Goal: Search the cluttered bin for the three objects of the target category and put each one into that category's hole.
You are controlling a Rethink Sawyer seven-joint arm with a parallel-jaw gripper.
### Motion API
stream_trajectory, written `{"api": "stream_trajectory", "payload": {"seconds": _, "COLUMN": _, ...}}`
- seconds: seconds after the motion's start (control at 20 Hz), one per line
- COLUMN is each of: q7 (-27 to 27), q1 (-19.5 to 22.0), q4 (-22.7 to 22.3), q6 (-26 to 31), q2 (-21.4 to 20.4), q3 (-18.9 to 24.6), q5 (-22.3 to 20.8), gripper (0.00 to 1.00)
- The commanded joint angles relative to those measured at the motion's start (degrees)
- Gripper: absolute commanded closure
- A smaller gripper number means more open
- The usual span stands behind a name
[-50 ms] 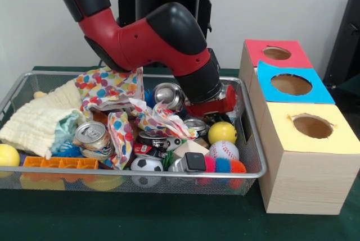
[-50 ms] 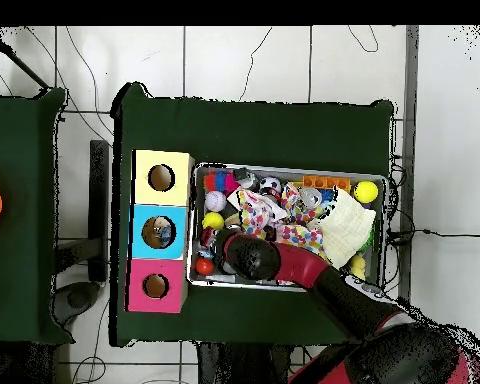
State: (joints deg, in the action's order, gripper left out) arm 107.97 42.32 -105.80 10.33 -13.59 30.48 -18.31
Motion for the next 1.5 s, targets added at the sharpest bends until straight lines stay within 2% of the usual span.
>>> {"api": "stream_trajectory", "payload": {"seconds": 0.05, "q7": 0.9, "q1": -6.4, "q4": 3.4, "q6": 0.1, "q2": -0.1, "q3": -1.0, "q5": -3.9, "gripper": 1.00}}
{"api": "stream_trajectory", "payload": {"seconds": 0.1, "q7": 2.7, "q1": -7.1, "q4": 2.7, "q6": -1.7, "q2": -1.9, "q3": -1.9, "q5": -3.7, "gripper": 1.00}}
{"api": "stream_trajectory", "payload": {"seconds": 0.3, "q7": 9.2, "q1": -9.3, "q4": -5.9, "q6": -4.4, "q2": -19.7, "q3": -3.9, "q5": -1.1, "gripper": 1.00}}
{"api": "stream_trajectory", "payload": {"seconds": 0.45, "q7": 11.2, "q1": -12.6, "q4": -9.6, "q6": -0.2, "q2": -32.3, "q3": -7.3, "q5": 1.8, "gripper": 1.00}}
{"api": "stream_trajectory", "payload": {"seconds": 0.6, "q7": 11.0, "q1": -14.3, "q4": -11.3, "q6": 4.4, "q2": -39.4, "q3": -9.1, "q5": 4.3, "gripper": 1.00}}
{"api": "stream_trajectory", "payload": {"seconds": 0.75, "q7": 10.2, "q1": -14.5, "q4": -12.3, "q6": 5.8, "q2": -42.1, "q3": -9.1, "q5": 5.8, "gripper": 1.00}}
{"api": "stream_trajectory", "payload": {"seconds": 0.9, "q7": 10.1, "q1": -15.2, "q4": -13.0, "q6": 4.8, "q2": -43.8, "q3": -10.0, "q5": 6.7, "gripper": 1.00}}
{"api": "stream_trajectory", "payload": {"seconds": 1.5, "q7": 9.6, "q1": -16.8, "q4": -15.3, "q6": 2.5, "q2": -44.4, "q3": -11.3, "q5": 9.4, "gripper": 1.00}}
